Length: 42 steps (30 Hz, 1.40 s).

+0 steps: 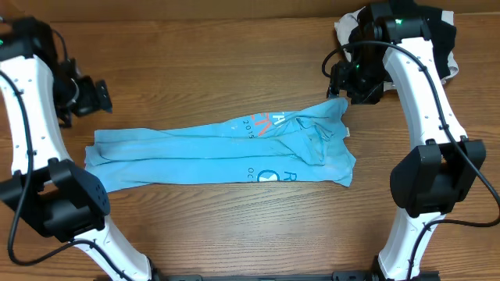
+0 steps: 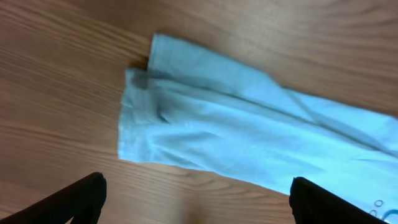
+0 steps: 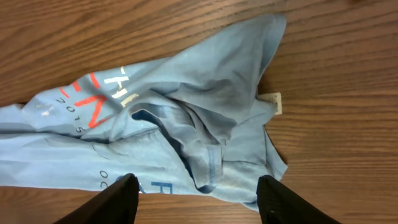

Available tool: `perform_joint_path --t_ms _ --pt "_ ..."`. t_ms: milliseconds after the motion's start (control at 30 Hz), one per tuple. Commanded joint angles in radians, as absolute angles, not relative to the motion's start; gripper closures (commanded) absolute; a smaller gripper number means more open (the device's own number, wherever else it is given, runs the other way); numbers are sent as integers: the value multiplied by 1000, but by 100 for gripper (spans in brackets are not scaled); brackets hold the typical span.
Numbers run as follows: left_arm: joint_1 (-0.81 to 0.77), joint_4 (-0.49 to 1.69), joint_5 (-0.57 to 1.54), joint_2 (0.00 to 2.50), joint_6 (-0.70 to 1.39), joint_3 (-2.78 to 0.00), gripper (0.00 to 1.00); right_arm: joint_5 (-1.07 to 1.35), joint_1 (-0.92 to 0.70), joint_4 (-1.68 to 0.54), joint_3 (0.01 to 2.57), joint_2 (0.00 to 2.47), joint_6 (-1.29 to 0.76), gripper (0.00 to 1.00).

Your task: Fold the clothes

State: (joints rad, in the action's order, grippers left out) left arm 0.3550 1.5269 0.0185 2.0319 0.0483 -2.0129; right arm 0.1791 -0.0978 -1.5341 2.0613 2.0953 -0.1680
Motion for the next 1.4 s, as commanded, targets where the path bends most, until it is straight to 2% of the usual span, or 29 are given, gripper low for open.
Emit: perform_joint_path --t_ms 0,167,433,700,933,1033,1100,1133,1167,1233,1367 --pt "377 1414 29 2040 -30 -1869 4 185 -95 -1531 2077 2074 -152 36" --pt "433 1303 75 2040 -176 -1750 3 185 -96 -1512 2077 2074 -152 36" --pt "540 1134 100 2040 -209 -1583 0 185 -96 -1481 2076 2074 -152 35" --pt "555 958 123 2040 -251 -1369 10 184 -96 -1461 2076 2074 -152 36" --pt "556 831 30 2040 -261 -1286 7 179 -96 -1453 2076 2074 -152 36" --pt "556 787 31 2040 -270 -1261 9 178 -96 -1444 2076 2074 -152 35" --pt "556 772 39 2040 -269 -1247 18 178 -96 -1441 2076 2074 -152 36" --pt "556 769 60 2040 -267 -1240 37 178 -96 -1442 2076 2074 -153 36" --pt "555 770 93 2040 -260 -1234 62 178 -96 -1443 2076 2074 -157 36" --pt "555 778 138 2040 -225 -1231 69 178 -96 -1448 2076 2074 -157 36" --pt "555 789 158 2040 -150 -1219 90 183 -96 -1464 2076 2074 -165 35"
